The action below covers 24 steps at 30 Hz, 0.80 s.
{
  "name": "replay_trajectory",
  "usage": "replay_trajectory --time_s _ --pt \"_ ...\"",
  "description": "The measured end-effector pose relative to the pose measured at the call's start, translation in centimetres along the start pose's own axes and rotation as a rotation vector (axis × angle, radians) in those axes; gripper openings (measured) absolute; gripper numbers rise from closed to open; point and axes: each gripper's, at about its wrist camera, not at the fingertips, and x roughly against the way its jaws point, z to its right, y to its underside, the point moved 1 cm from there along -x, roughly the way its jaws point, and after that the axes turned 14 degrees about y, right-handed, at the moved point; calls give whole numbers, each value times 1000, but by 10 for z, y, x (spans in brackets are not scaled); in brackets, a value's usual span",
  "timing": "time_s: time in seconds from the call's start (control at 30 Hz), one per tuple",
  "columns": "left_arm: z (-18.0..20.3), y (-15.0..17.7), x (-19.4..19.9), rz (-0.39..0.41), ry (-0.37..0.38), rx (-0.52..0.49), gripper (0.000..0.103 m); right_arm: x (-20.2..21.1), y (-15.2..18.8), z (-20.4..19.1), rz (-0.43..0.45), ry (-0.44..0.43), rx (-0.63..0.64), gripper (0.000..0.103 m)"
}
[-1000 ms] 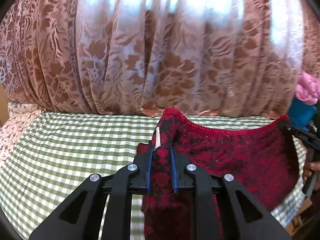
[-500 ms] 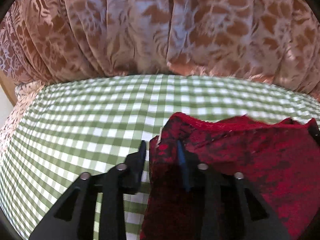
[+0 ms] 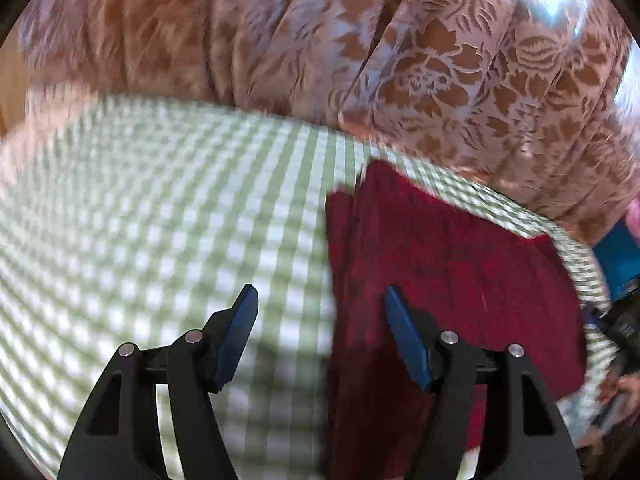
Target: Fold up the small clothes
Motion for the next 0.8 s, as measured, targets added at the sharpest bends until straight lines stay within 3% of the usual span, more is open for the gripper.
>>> replay_trajectory --time_s 0.13,0.3,0.33,0.4,0.43,0.53,0.67,0.8 --pt "-12 49 26 -11 99 93 65 18 51 22 -62 -28 -25 66" --pt "-15 86 16 -67 186 173 66 24 93 29 -89 -56 -71 65" --pt "-13 88 14 -66 210 183 66 21 97 26 -89 -50 -67 58" --pt "-6 90 8 -65 207 159 52 18 99 21 -78 -13 -41 47" --pt "-3 90 3 -77 215 152 31 17 99 16 -75 9 -21 39" --pt "3 89 5 -76 220 140 17 22 97 11 -67 40 15 28" --pt "11 87 33 -78 243 77 14 53 101 9 -56 34 56 24" --pt "13 106 49 -126 255 62 14 72 130 10 -115 24 55 24"
